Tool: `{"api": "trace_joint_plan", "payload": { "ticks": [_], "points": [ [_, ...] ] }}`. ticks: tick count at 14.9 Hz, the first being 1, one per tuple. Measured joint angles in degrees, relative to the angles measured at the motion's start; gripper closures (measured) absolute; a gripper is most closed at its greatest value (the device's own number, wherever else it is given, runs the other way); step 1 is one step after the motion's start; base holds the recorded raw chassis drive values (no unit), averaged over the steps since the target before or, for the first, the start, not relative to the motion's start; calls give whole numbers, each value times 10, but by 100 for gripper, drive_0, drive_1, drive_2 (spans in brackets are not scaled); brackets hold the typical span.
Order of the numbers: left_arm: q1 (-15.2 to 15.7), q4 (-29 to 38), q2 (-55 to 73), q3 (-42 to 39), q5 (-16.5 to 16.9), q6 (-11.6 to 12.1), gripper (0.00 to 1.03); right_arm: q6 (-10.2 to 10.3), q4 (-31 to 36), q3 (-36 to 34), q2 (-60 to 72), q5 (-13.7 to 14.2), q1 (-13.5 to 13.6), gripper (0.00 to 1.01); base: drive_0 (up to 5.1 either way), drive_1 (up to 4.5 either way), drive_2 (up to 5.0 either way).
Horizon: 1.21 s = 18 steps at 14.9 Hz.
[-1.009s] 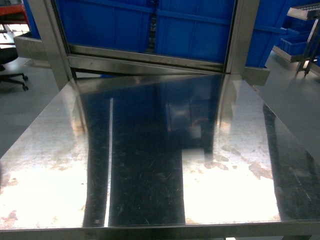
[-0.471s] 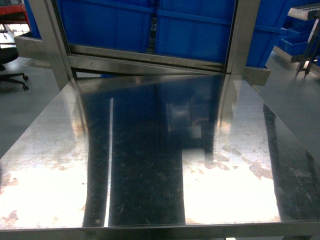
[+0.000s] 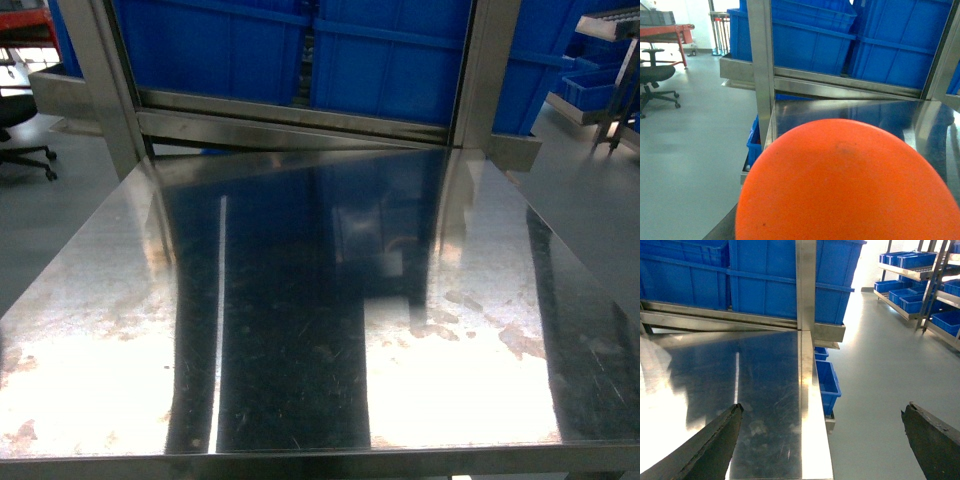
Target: Pick capacitor and pack into box
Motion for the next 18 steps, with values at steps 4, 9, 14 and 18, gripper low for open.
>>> {"api": "trace_joint_plan", "payload": {
  "ticks": [4,9,14,18],
  "points": [
    [0,-116,-105,0,0,0,60,0,0,0,0,0,0,3,0,0,0],
    [0,-114,-106,0,0,1,60,0,0,0,0,0,0,3,0,0,0],
    [0,-114,-106,0,0,1,60,0,0,0,0,0,0,3,0,0,0],
    [0,-114,-106,0,0,1,60,0,0,0,0,0,0,3,0,0,0]
  ]
}}
